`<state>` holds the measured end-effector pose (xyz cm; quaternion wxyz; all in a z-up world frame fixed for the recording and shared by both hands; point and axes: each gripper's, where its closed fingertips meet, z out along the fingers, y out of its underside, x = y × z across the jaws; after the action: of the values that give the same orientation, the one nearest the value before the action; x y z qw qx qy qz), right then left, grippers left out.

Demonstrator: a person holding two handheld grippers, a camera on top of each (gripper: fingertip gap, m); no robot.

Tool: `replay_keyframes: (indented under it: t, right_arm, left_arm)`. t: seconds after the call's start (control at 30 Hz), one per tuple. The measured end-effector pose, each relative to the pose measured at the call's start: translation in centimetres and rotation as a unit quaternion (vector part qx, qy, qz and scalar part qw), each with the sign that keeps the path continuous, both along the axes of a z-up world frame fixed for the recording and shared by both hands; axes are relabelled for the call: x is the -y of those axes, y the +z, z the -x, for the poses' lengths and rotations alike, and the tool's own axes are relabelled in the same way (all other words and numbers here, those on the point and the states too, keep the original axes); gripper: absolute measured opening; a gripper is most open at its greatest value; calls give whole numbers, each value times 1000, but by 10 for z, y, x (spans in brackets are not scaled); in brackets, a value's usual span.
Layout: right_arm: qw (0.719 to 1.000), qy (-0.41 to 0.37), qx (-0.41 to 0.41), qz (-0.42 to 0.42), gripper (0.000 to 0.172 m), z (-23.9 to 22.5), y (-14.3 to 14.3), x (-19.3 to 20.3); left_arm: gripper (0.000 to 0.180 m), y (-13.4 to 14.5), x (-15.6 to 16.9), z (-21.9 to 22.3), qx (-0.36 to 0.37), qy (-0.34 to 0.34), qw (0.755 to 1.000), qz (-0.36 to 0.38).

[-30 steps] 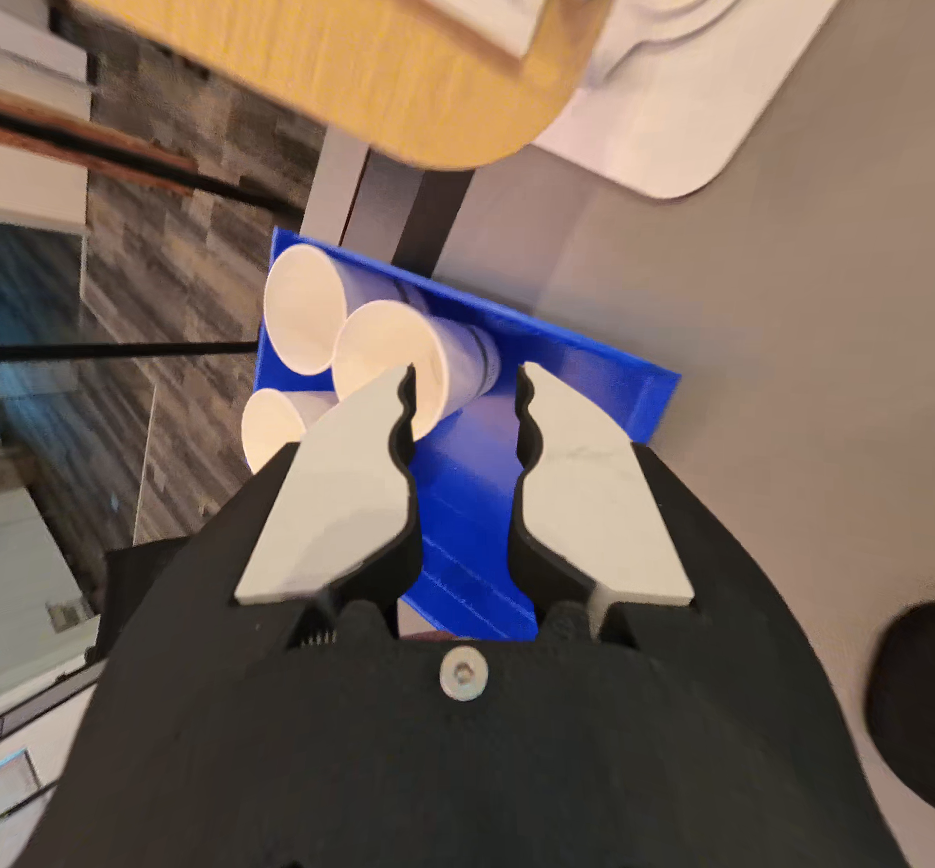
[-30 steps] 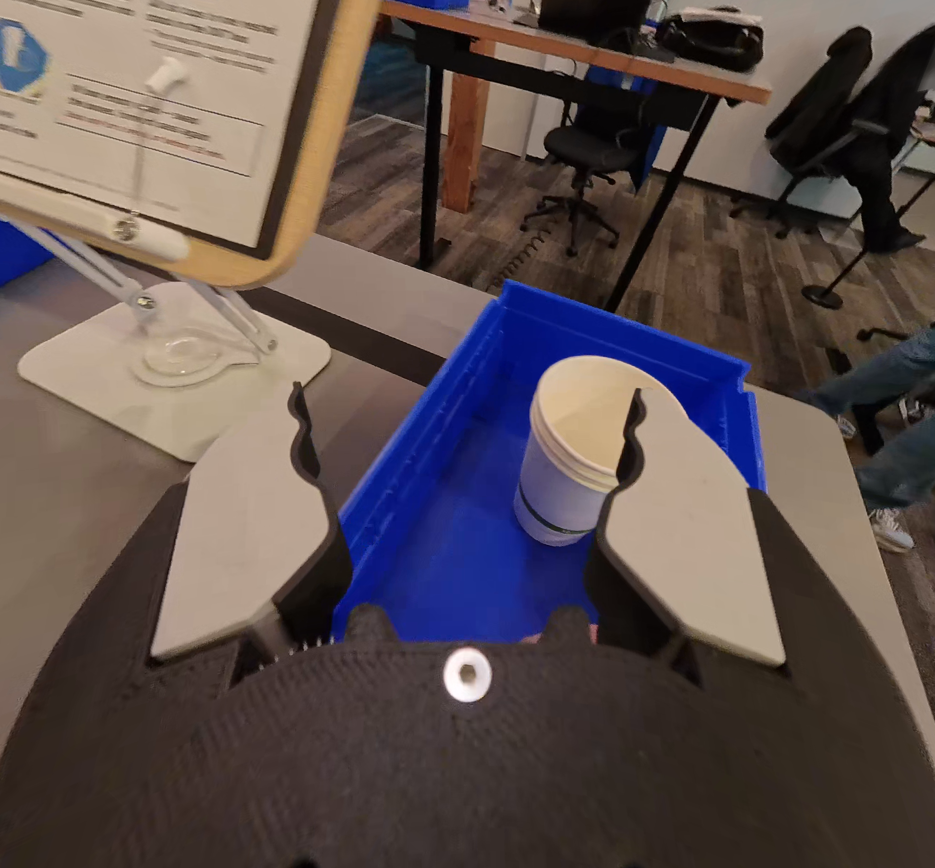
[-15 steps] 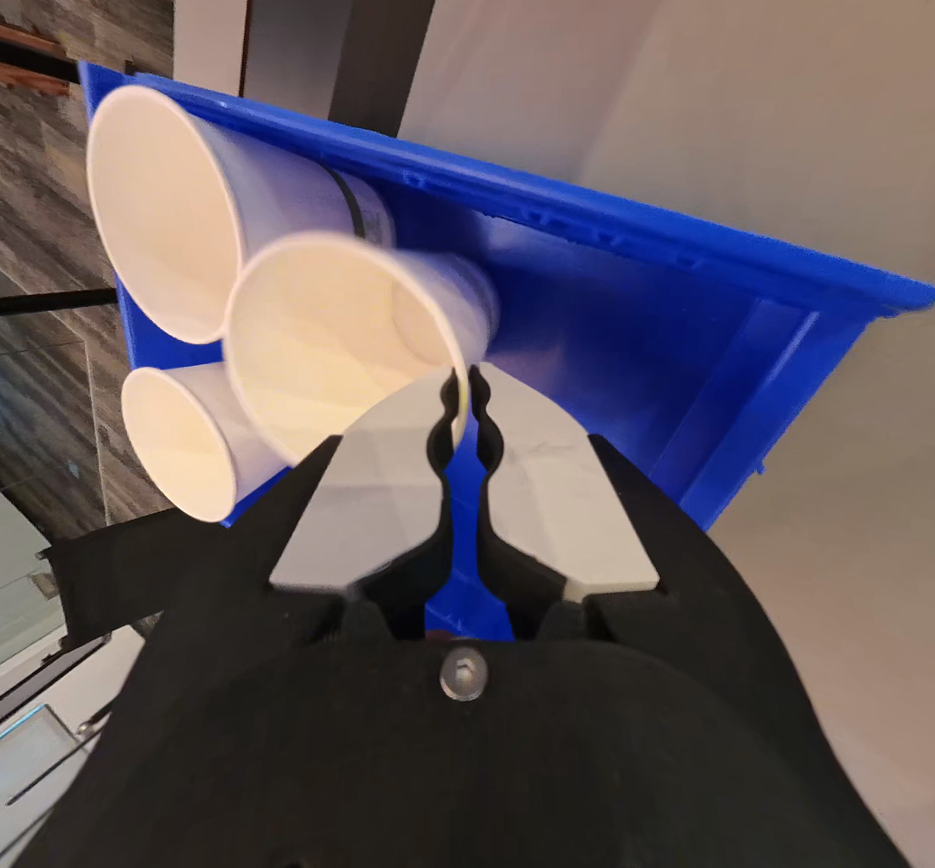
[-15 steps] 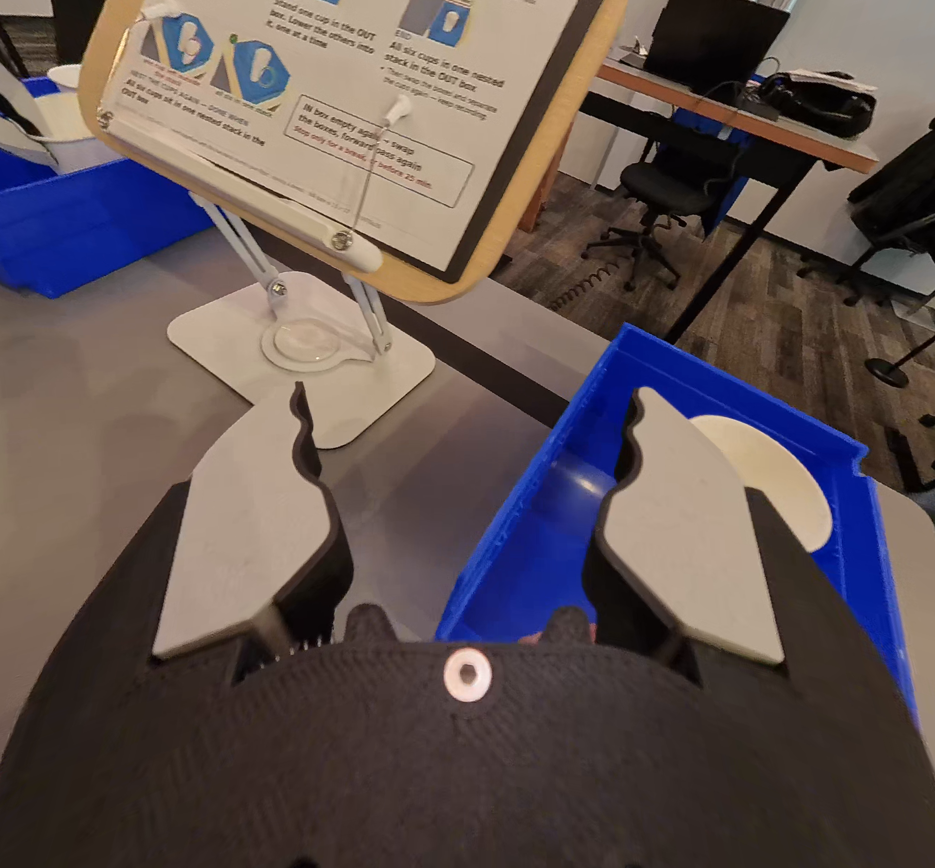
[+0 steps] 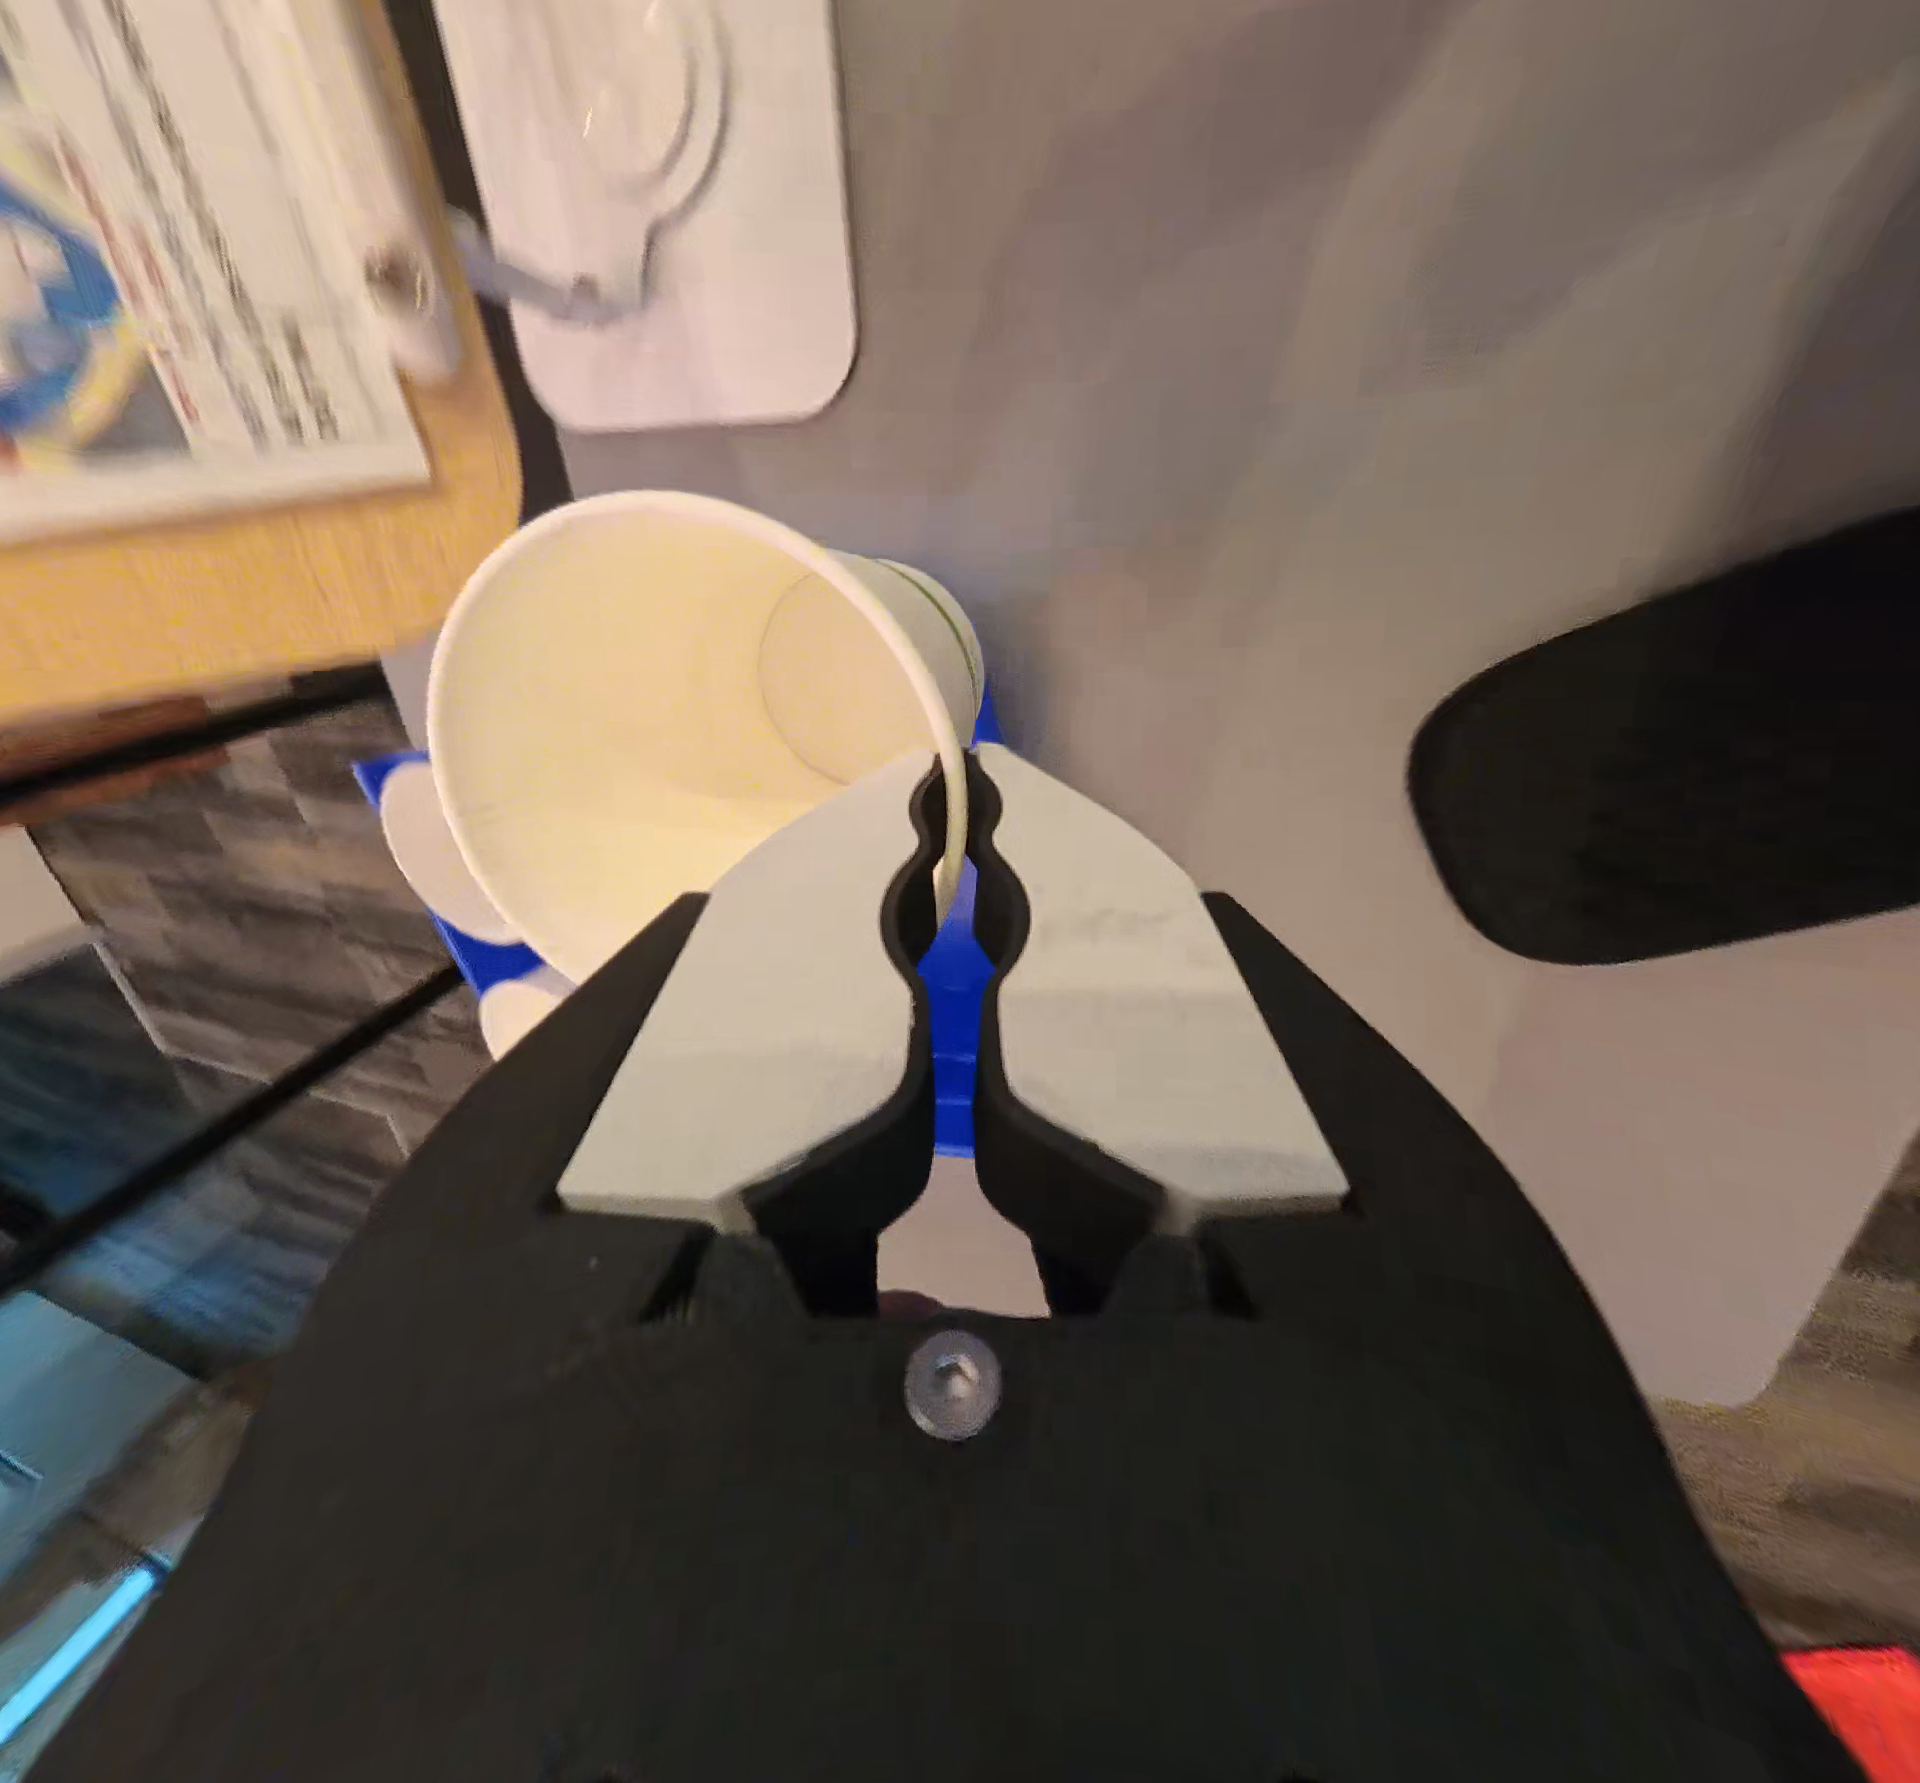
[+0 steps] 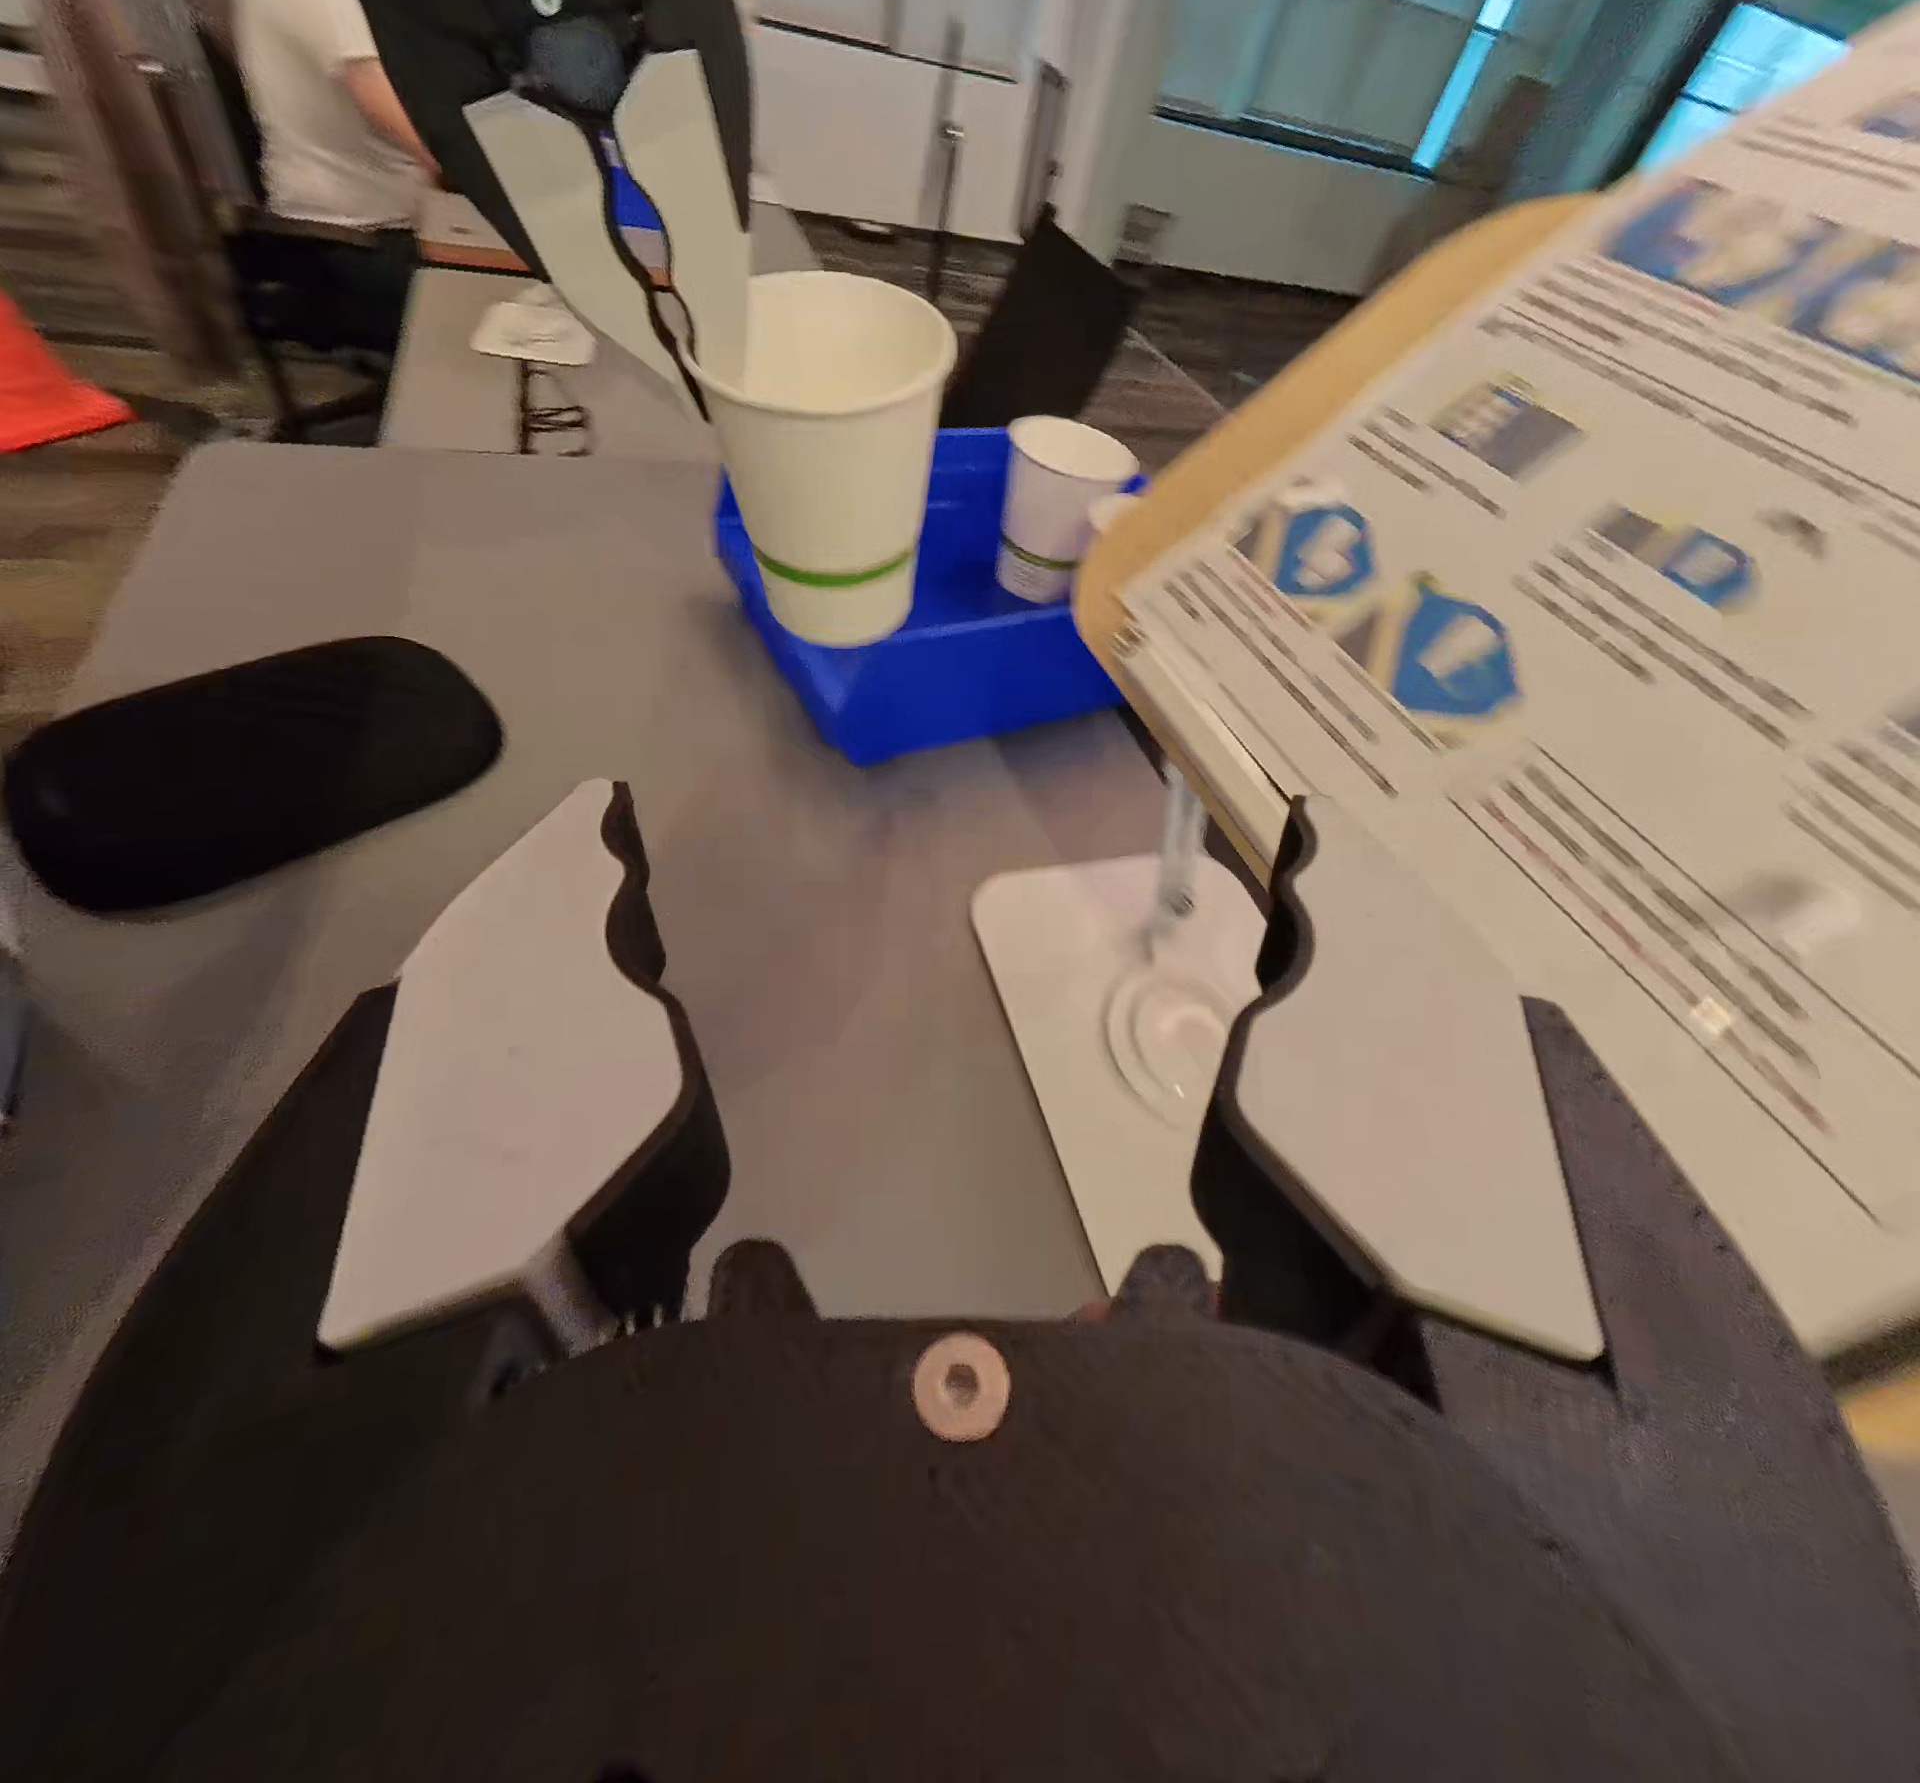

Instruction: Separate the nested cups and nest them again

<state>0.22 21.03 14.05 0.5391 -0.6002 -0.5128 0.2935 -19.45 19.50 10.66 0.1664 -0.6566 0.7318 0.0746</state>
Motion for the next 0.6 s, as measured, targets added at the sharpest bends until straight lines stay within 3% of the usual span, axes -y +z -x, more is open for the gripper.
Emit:
replay_keyframes:
  t: [0.27,0.6]
  right_arm:
    - [986,163,-19,22,117,70,1,49]
    - [971,226,-69,44,105,74,4,85]
  left_arm:
    - [1,21,66,-86,35,-133,990,24]
    - [1,25,94,-128,64,-208,975,34]
